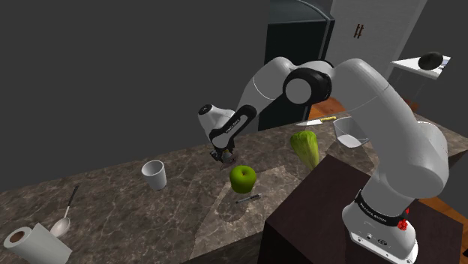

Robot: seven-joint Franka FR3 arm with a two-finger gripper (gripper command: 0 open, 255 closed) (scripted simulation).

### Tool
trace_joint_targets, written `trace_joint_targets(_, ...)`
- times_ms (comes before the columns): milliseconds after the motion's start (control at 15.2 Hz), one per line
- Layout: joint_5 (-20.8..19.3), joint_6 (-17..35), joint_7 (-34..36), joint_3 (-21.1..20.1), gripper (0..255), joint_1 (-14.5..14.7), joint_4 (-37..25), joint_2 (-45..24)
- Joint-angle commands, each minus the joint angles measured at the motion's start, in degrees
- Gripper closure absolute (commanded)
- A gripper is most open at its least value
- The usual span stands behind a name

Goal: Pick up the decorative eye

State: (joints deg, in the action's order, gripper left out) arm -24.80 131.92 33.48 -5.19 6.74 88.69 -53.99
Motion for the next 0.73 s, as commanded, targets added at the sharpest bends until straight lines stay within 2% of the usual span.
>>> trace_joint_targets(0,0.0,0.0,0.0,0.0,255,0.0,0.0,0.0)
trace_joint_targets(660,0.7,-2.6,-0.9,-0.8,255,-0.5,2.6,5.2)
